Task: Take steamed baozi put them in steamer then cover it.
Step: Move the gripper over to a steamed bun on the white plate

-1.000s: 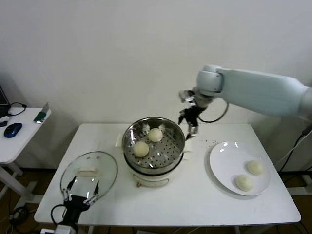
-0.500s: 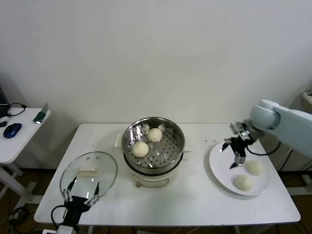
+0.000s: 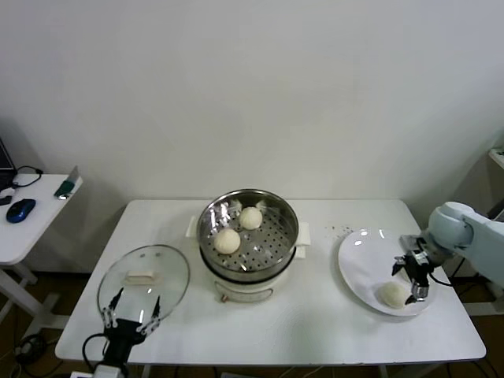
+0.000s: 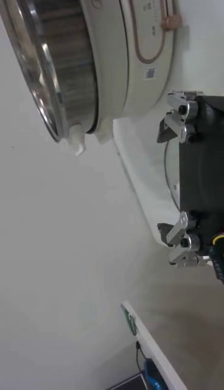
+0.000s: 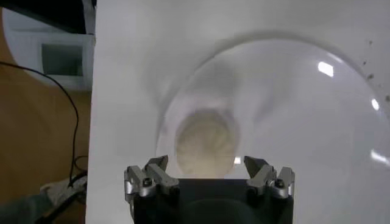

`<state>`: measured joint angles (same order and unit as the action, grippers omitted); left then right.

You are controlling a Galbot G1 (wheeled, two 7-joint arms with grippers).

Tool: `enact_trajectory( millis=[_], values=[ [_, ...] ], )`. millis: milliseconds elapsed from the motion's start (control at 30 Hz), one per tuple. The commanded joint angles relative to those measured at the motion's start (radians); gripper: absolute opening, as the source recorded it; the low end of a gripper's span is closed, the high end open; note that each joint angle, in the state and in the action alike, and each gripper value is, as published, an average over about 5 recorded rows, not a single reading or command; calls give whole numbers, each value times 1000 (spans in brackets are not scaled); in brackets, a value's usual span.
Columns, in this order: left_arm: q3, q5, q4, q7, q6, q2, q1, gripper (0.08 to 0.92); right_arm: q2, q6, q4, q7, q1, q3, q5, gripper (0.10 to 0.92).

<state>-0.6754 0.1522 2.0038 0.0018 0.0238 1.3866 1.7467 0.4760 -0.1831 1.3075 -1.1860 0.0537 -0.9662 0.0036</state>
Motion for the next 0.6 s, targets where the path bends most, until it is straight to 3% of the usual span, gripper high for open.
enact_trajectory(
  millis=[33,600],
  values=[
    [0,7,-6,-1,1,4,4,823,20,14,-70,9,-111,87,-74,823],
    [-4,5,-19,-4,-3,4,-7,823,91,10,-89,14,-95,44,-63,823]
  ],
)
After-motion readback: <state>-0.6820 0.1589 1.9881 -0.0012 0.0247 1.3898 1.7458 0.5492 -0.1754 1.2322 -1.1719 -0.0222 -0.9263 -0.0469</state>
